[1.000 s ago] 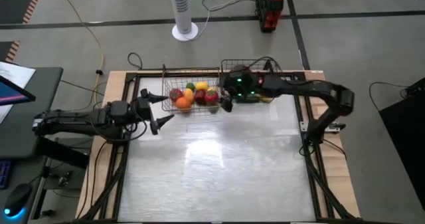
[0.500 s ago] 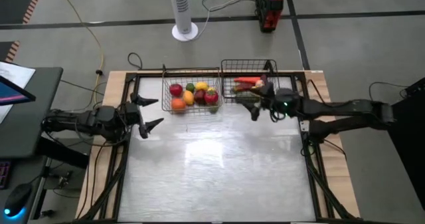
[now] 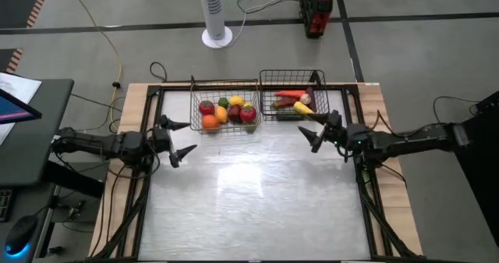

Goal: Sort produce into baskets
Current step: Return to Home Position

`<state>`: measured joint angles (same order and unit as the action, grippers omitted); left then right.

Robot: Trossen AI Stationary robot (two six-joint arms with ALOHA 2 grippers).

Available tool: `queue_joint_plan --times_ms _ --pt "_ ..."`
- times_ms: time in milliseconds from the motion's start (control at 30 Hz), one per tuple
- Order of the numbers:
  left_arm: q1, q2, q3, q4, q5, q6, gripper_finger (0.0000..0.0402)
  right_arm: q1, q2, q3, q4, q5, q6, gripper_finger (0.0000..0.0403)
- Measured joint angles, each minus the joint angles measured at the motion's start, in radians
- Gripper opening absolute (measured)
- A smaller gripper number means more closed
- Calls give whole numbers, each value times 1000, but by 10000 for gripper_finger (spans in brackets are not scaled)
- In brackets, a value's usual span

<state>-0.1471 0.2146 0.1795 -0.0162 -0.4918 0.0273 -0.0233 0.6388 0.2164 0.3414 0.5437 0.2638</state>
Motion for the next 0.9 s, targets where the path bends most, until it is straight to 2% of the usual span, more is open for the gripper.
queue_joint_plan --times_ms 133,400,500,600,767,900 --pt "0 -56 -42 41 61 18 373 -29 -85 -47 9 -109 1 381" --pt "9 -216 -137 30 46 26 327 -119 -231 -162 7 -250 7 366" --pt "9 -207 -141 19 33 23 312 -130 -282 -206 30 -254 18 353" --pt "9 -204 -148 27 38 21 300 -122 -320 -208 -28 -250 19 339" --pt "9 -204 -148 27 17 47 290 -115 -326 -208 -35 -180 59 322" --pt "9 -204 -148 27 15 -64 290 -115 -324 -208 -63 -180 69 322"
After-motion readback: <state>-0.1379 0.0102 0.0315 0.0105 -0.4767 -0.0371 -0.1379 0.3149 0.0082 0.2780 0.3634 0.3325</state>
